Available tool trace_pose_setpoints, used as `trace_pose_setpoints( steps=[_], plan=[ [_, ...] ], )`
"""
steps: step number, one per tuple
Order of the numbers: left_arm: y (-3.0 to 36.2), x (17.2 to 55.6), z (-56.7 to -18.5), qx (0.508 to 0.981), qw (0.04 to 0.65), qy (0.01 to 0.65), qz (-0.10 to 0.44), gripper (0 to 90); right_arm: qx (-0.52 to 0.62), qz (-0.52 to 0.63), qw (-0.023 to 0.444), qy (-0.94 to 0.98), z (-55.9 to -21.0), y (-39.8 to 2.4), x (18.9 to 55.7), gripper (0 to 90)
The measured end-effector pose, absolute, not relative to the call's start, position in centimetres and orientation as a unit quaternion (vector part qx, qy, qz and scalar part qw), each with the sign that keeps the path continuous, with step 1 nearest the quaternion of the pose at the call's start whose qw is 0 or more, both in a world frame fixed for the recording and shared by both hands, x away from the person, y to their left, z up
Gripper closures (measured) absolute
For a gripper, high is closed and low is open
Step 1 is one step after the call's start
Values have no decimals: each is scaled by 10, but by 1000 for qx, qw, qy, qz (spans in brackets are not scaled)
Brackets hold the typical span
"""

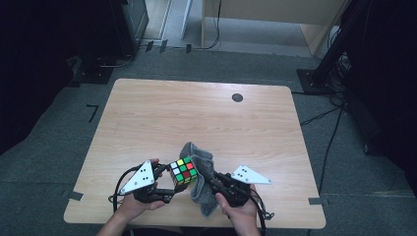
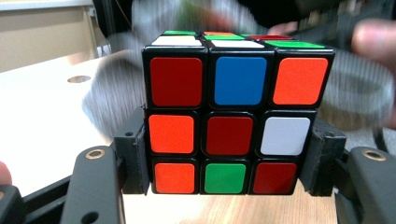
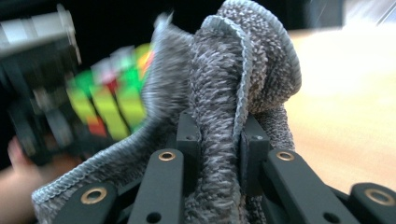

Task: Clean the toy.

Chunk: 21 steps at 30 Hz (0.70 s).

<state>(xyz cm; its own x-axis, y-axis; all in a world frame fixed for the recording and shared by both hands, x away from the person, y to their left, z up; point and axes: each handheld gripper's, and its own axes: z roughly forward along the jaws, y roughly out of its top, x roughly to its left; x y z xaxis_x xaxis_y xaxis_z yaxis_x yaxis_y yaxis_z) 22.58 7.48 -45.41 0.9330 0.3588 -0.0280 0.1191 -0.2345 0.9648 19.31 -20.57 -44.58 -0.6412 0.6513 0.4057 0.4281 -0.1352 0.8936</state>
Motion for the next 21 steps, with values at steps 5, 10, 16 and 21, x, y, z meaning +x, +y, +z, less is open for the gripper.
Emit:
trace_pose_setpoints(
  steps=[5, 10, 16, 21],
  plan=[
    [73, 224, -454, 782, 598, 146, 96, 340, 393, 647, 89, 648, -448, -200, 187, 763],
    [86, 230, -446, 748, 631, 181, 93, 341, 376, 622, 53, 685, -461, -197, 193, 760],
    [93, 229, -440, 706, 667, 215, 100, 342, 355, 606, 45, 711, -474, -171, 187, 759],
    [85, 229, -445, 723, 650, 218, 89, 342, 295, 610, 34, 734, -466, -144, 175, 755]
  ],
)
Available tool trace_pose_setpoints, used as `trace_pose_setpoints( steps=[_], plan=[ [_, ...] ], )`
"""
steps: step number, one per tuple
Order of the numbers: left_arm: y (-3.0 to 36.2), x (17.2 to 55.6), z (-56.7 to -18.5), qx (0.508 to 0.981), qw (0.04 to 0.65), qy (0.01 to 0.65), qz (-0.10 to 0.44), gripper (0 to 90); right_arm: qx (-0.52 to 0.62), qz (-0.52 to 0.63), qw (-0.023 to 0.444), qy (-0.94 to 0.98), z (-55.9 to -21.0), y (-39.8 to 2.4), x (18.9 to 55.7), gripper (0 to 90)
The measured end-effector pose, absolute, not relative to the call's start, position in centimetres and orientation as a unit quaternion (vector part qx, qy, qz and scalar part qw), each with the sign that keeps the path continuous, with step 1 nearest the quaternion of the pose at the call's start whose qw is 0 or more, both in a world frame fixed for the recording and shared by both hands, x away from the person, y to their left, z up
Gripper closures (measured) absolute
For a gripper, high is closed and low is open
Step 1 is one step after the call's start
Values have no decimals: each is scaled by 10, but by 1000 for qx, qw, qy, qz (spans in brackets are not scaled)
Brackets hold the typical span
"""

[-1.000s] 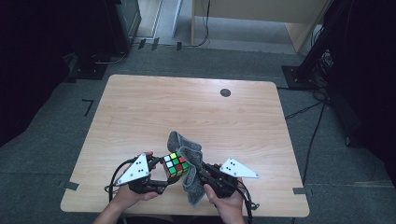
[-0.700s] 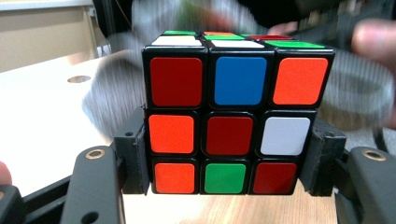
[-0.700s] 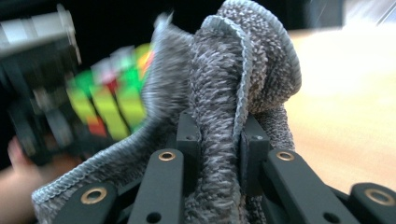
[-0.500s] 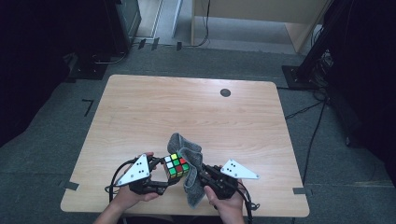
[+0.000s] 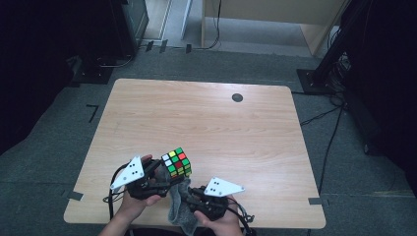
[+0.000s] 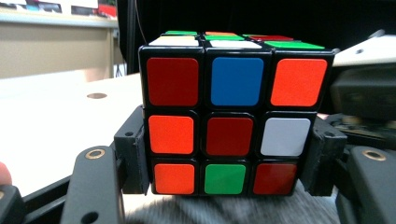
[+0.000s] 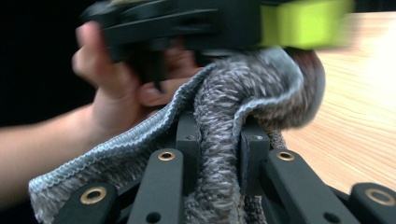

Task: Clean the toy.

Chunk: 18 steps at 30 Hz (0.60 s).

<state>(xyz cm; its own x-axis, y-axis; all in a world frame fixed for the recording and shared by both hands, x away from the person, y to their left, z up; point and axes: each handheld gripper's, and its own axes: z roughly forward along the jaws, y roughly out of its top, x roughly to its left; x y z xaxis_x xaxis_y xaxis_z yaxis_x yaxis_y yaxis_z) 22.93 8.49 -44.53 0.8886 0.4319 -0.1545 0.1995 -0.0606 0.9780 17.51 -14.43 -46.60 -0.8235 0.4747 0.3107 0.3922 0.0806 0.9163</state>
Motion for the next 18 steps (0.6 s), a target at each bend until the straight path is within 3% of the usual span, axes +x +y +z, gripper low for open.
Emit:
trace_pose_setpoints(
  steps=[11, 18],
  plan=[
    [91, 234, -446, 716, 653, 234, 84, 342, 396, 632, 113, 656, -464, -193, 192, 764],
    [83, 232, -448, 724, 647, 226, 79, 342, 335, 597, 56, 727, -471, -156, 183, 750]
  ],
)
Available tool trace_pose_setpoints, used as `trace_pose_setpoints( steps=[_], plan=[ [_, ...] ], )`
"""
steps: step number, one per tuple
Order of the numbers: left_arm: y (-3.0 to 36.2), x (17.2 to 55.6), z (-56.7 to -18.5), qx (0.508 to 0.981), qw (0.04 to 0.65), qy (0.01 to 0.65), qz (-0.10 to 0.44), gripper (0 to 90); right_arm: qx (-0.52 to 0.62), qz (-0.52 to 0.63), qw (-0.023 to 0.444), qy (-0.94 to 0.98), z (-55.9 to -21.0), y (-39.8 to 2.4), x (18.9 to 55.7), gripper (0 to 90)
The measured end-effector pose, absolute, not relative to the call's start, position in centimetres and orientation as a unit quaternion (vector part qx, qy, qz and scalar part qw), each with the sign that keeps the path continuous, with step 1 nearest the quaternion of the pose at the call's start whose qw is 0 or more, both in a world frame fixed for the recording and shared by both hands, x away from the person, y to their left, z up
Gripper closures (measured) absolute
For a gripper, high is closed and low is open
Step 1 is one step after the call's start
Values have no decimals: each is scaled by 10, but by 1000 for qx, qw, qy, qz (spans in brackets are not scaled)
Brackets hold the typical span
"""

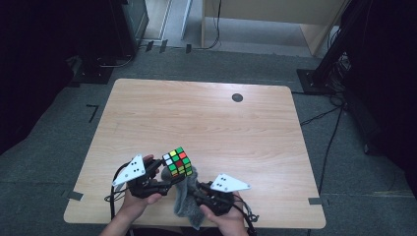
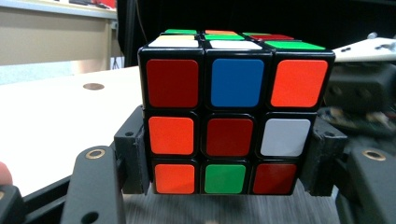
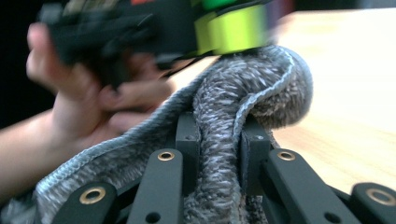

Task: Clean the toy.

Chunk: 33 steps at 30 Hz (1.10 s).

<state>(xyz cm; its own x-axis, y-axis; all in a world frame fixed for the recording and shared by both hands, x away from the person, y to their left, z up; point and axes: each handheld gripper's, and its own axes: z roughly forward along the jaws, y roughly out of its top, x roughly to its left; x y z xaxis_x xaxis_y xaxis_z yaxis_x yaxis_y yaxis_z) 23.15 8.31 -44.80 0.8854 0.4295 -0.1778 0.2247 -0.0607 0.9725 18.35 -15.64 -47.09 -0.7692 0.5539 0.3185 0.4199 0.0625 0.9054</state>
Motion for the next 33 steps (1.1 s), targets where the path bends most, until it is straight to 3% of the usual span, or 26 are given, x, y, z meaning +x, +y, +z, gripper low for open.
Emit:
trace_pose_setpoints(
  steps=[4, 11, 17, 20, 25, 30, 32, 33],
  plan=[
    [84, 231, -447, 721, 650, 225, 83, 343, 340, 604, 66, 718, -463, -159, 184, 752],
    [91, 235, -447, 716, 651, 238, 81, 343, 431, 628, 129, 635, -462, -200, 194, 755],
    [83, 233, -447, 723, 646, 232, 76, 342, 343, 591, 110, 722, -467, -157, 180, 750],
    [83, 232, -447, 719, 652, 232, 73, 343, 320, 585, 124, 735, -458, -150, 176, 751],
    [87, 231, -445, 723, 645, 231, 89, 343, 411, 613, 142, 660, -459, -191, 193, 751],
    [84, 233, -451, 732, 632, 234, 99, 343, 485, 550, 222, 643, -469, -232, 210, 733],
    [82, 233, -453, 738, 625, 233, 104, 343, 502, 499, 260, 657, -477, -238, 216, 683],
    [80, 233, -454, 741, 621, 231, 107, 342, 512, 487, 258, 659, -481, -241, 219, 643]
  ],
)
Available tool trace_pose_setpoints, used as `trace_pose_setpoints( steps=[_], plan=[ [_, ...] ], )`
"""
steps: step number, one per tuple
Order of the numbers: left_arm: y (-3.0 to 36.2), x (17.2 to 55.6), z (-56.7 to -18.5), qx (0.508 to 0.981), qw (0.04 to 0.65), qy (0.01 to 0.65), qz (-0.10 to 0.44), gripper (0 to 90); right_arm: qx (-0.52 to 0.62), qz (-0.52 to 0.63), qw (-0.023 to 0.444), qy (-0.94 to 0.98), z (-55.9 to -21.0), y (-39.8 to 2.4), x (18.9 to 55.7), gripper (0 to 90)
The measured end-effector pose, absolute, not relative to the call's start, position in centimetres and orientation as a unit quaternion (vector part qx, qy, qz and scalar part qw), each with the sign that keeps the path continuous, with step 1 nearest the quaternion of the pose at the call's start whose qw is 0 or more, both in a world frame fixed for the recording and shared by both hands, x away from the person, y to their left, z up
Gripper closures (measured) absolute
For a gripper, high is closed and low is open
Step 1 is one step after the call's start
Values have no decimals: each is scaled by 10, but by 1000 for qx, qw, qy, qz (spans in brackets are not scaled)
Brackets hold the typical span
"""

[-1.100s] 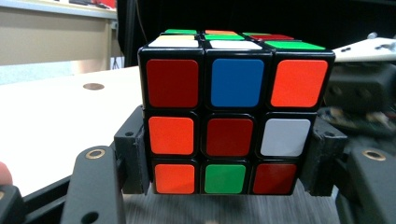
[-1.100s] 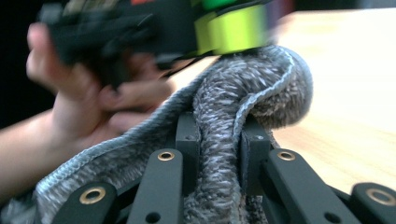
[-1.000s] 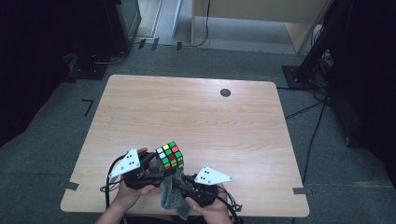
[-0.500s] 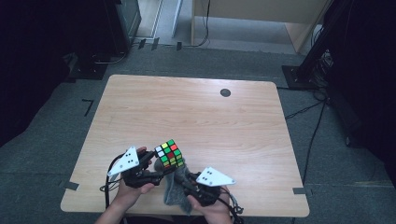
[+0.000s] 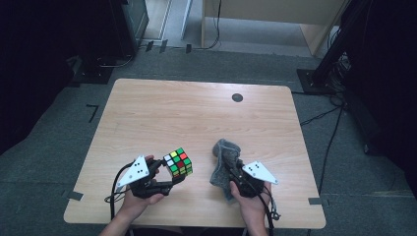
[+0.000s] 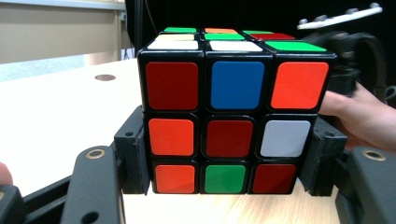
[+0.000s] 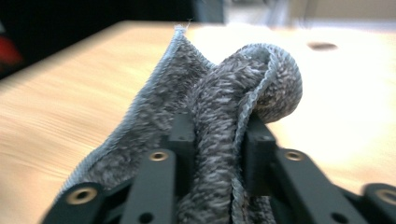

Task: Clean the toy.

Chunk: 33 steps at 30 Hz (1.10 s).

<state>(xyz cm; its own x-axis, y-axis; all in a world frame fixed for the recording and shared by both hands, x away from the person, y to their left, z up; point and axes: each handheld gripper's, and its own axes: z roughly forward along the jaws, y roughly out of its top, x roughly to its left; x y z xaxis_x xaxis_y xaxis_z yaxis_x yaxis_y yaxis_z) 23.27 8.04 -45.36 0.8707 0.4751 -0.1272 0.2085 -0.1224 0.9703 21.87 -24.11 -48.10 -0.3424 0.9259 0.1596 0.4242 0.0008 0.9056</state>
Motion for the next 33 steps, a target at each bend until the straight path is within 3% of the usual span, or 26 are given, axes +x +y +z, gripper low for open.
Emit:
trace_pose_setpoints(
  steps=[5, 9, 18, 25, 29, 33],
  plan=[
    [76, 232, -457, 754, 605, 225, 121, 342, 550, 478, 249, 638, -482, -251, 223, 388],
    [73, 232, -461, 762, 593, 227, 129, 343, 512, 519, 250, 637, -454, -236, 211, 335],
    [55, 222, -469, 787, 552, 205, 184, 342, 438, 578, 139, 675, -423, -177, 185, 183],
    [38, 209, -473, 800, 535, 167, 216, 342, 457, 551, 115, 689, -434, -160, 187, 169],
    [33, 205, -472, 799, 533, 159, 228, 342, 467, 544, 129, 685, -438, -159, 184, 319],
    [33, 205, -472, 801, 532, 155, 227, 339, 465, 536, 154, 687, -437, -157, 179, 338]
  ],
)
